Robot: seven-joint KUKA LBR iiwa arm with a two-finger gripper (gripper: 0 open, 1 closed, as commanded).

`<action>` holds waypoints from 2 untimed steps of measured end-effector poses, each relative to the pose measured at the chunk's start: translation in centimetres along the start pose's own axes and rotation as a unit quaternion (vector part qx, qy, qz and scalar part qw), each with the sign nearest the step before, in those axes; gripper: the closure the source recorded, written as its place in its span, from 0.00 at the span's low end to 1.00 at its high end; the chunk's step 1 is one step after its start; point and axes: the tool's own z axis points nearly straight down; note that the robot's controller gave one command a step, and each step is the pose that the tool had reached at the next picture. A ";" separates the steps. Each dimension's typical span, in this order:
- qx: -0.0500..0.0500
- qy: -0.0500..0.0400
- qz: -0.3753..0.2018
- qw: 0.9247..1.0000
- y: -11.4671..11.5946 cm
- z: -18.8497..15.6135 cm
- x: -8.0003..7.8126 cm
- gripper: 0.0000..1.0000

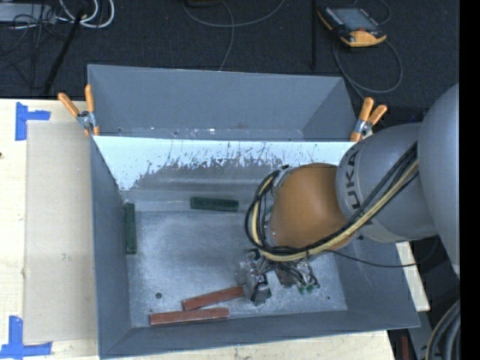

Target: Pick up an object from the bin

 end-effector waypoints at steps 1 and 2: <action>0.000 -0.002 0.001 1.000 0.0 0.1 -0.1 0.00; 0.002 -0.003 0.001 1.000 -16.9 -2.8 1.8 0.00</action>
Offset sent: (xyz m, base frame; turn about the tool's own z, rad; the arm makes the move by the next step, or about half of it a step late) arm 0.0000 0.0000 0.0000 0.0000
